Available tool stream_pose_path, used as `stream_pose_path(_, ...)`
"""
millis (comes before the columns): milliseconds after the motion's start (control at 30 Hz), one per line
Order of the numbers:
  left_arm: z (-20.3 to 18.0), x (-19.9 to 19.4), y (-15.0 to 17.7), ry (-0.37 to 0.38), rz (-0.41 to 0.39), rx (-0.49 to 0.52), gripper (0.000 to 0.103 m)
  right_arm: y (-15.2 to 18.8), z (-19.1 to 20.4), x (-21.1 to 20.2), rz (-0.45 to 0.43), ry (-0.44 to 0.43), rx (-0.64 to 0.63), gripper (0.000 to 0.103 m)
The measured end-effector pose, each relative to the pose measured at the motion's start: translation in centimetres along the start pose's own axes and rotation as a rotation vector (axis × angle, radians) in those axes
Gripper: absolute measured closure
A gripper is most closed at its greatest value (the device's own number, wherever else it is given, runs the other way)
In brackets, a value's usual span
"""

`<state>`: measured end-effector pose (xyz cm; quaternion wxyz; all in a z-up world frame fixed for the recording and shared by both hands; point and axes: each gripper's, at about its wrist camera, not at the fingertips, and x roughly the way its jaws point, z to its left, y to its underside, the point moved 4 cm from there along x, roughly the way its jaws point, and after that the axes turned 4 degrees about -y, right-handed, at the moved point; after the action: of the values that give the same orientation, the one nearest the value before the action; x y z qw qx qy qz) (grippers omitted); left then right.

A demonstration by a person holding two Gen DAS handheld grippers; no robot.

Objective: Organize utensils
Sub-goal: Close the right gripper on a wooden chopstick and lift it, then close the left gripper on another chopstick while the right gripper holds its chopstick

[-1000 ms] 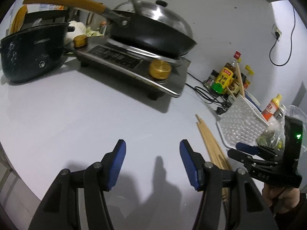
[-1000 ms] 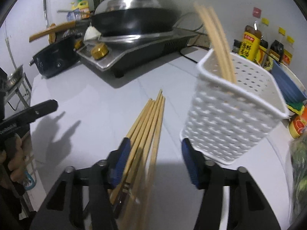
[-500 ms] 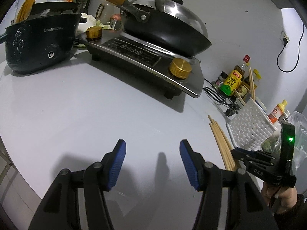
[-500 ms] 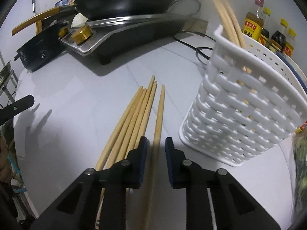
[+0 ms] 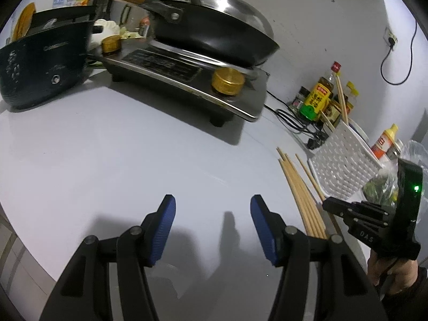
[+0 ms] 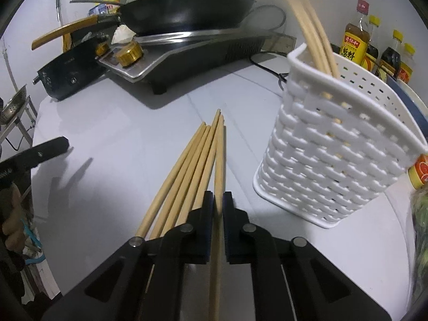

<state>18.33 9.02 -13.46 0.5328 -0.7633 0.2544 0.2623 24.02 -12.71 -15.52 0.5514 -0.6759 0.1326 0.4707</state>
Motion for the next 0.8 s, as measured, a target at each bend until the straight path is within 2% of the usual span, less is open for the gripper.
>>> stream_pose_path(267,-3.9,0.9,0.4,0.012,0.043,0.089,0.045,0.4,-0.3,-1.7,-0.05,0.0,-0.039,0.097)
stream_pose_path(633,-9.8,2.6,1.5,0.018,0.097,0.194,0.045,0.2,-1.2,-5.7,-0.156,-0.078,-0.058,0.097)
stream_pose_path(700,-10.7,3.2,1.8,0.023,0.117,0.224,0.045,0.2,-1.6,-6.6,-0.182,-0.115,-0.044,0.097)
stream_pose_path(800,-11.9,4.3,2.5,-0.007,0.161,0.289,0.045,0.5,-2.0,-7.3,-0.199,-0.137,-0.037,0.097)
